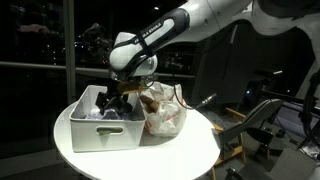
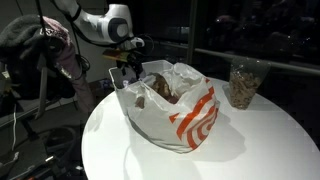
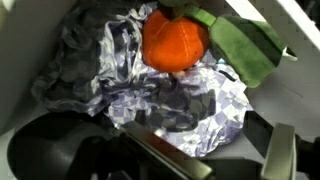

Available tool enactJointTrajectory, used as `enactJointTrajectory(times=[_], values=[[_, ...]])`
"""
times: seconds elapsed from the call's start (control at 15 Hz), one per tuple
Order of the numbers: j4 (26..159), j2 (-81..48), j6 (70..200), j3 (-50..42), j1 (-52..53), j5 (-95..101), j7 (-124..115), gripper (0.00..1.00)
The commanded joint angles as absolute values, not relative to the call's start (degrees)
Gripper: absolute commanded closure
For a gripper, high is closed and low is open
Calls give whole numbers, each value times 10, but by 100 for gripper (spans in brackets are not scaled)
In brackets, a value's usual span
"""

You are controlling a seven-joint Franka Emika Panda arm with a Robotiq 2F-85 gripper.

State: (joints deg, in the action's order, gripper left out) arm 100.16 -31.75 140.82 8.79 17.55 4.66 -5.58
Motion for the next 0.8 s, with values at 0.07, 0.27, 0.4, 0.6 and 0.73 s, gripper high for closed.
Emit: enactJointTrajectory(times=[0.07, 0.27, 0.4, 0.6, 0.73], values=[[899, -409, 1414, 60, 207, 95, -67, 0], [853, -453, 1423, 29, 227, 129, -81, 0], [827, -477, 1406, 11, 236, 145, -92, 0], [809, -488, 1375, 10, 235, 134, -102, 35], [812, -478, 1364, 22, 227, 121, -100, 49]])
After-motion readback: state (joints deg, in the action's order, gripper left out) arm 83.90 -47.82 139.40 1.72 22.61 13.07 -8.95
